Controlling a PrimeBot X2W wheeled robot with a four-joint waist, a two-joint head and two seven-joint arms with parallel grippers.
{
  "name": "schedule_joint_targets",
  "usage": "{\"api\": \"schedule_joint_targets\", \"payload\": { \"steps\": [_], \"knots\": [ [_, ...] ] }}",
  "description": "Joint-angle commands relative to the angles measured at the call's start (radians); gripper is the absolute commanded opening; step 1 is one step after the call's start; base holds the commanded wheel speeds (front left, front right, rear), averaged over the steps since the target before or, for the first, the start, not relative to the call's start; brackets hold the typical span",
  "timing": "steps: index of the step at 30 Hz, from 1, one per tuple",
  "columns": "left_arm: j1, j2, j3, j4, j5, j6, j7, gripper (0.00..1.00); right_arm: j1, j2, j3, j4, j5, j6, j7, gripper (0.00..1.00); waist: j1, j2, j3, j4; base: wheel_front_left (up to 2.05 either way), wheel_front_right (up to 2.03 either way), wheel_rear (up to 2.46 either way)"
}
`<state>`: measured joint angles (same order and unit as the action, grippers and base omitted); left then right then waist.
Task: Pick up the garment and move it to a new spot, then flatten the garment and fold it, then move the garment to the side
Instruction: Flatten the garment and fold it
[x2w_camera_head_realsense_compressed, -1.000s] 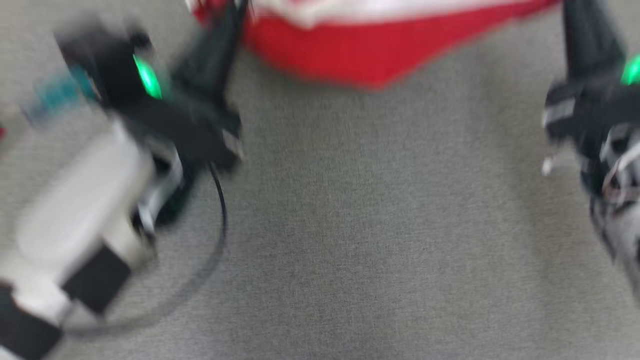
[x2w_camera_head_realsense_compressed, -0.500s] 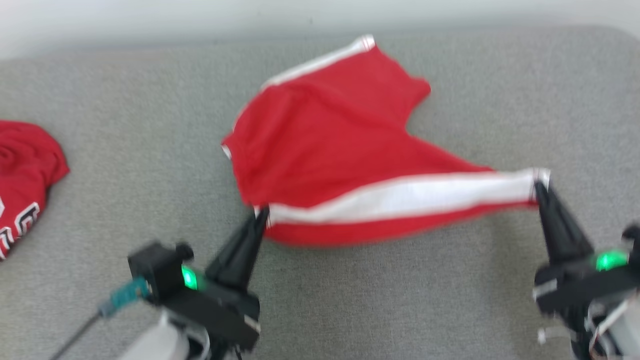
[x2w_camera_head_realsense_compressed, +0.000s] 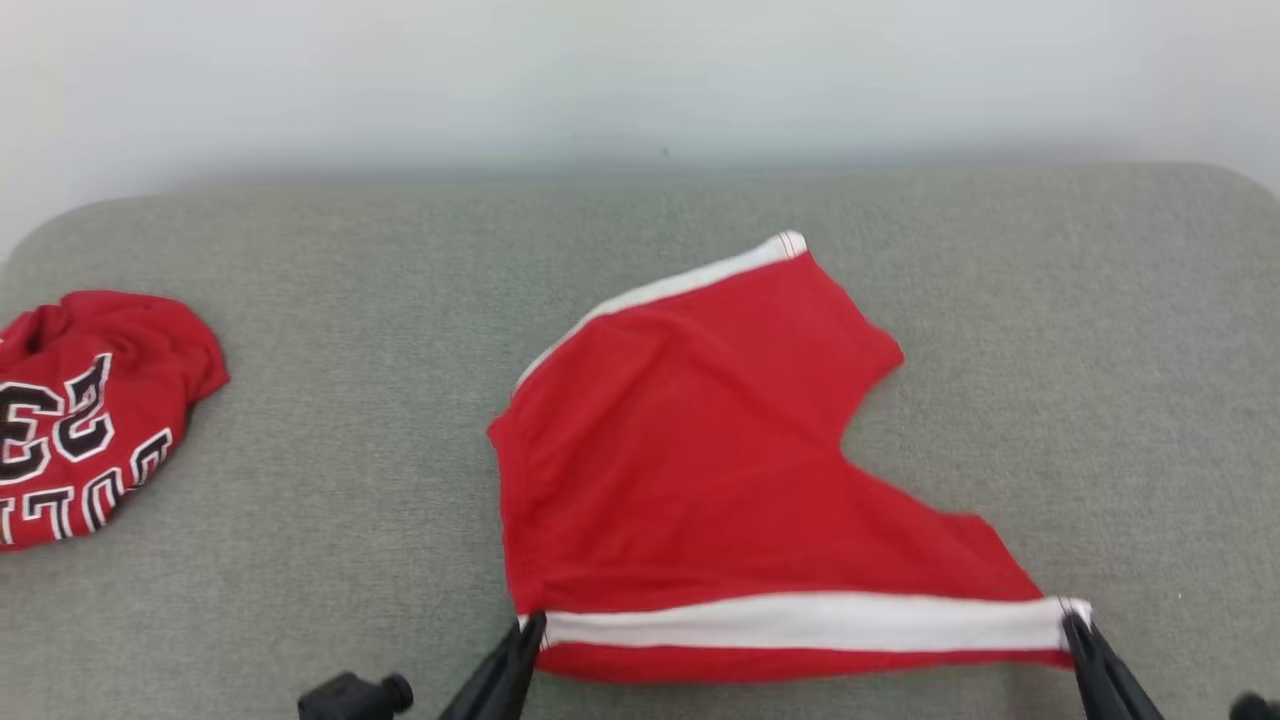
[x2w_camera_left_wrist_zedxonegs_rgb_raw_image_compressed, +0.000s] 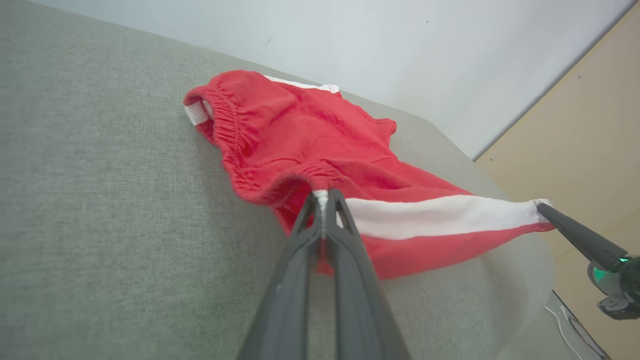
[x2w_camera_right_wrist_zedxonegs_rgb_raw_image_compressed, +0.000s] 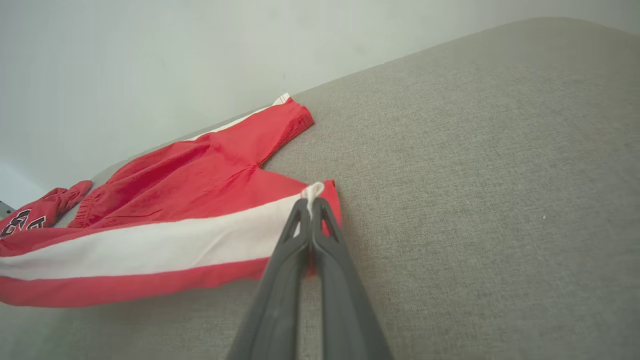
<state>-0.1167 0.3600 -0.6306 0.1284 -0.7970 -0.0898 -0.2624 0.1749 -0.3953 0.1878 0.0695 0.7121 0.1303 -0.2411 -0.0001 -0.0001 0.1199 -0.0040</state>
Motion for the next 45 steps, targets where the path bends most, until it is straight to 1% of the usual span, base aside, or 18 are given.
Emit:
{"api": "schedule_joint_targets", "payload": {
  "steps": [1,6,9,12,16,22,26,30,38,45],
  "knots": [
    [0.021,-0.004,0.007,0.004,0.01,-0.006,-0.003,0.0,0.026,0.009,-0.018,-0.011,-0.003,0.001,0.001,0.0,0.0001,0.0001,-0.022,0.019,0.0,0.0,0.0],
    [0.055,-0.023,0.02,0.005,0.028,-0.014,-0.003,0.0,0.078,0.03,-0.069,-0.047,-0.017,0.001,0.02,0.0,0.0001,0.0001,-0.038,0.031,0.0,0.0,0.0],
    [0.047,-0.037,0.018,0.001,0.039,-0.022,-0.003,0.0,0.064,0.036,-0.084,-0.065,-0.022,0.001,0.037,0.0,0.0001,0.0001,-0.041,0.038,0.0,0.0,0.0],
    [0.032,-0.047,0.019,-0.004,0.046,-0.024,-0.003,0.0,0.037,0.029,-0.086,-0.074,-0.027,0.001,0.049,0.0,0.0001,0.0001,-0.039,0.042,0.0,0.0,0.0],
    [-0.004,-0.065,0.028,-0.014,0.059,-0.03,-0.003,0.0,-0.05,0.001,-0.079,-0.072,-0.031,0.001,0.072,0.0,0.0001,0.0001,-0.023,0.051,0.0,0.0,0.0],
    [-0.105,-0.091,0.028,0.0,0.07,-0.036,-0.003,0.0,-0.237,-0.043,-0.056,-0.015,-0.015,0.001,0.107,0.0,0.0001,0.0001,0.02,0.08,0.0,0.0,0.0],
    [-0.187,-0.11,0.032,0.028,0.057,-0.04,-0.003,0.0,-0.38,-0.068,-0.03,0.064,0.004,0.001,0.124,0.0,0.0001,0.0001,0.057,0.099,0.0,0.0,0.0],
    [-0.264,-0.131,0.043,0.078,0.037,-0.042,-0.003,0.0,-0.533,-0.082,0.017,0.178,0.008,0.001,0.133,0.0,0.0001,0.0001,0.094,0.116,0.0,0.0,0.0],
    [-0.419,-0.179,0.069,0.19,0.024,-0.041,-0.003,0.0,-0.823,-0.074,0.107,0.449,-0.016,0.001,0.132,0.0,0.0001,0.0001,0.175,0.155,0.0,0.0,0.0],
    [-0.518,-0.212,0.076,0.276,0.039,-0.04,-0.003,0.0,-1.017,-0.047,0.174,0.656,-0.028,0.001,0.11,0.0,0.0001,0.0001,0.241,0.181,0.0,0.0,0.0]
  ]
}}
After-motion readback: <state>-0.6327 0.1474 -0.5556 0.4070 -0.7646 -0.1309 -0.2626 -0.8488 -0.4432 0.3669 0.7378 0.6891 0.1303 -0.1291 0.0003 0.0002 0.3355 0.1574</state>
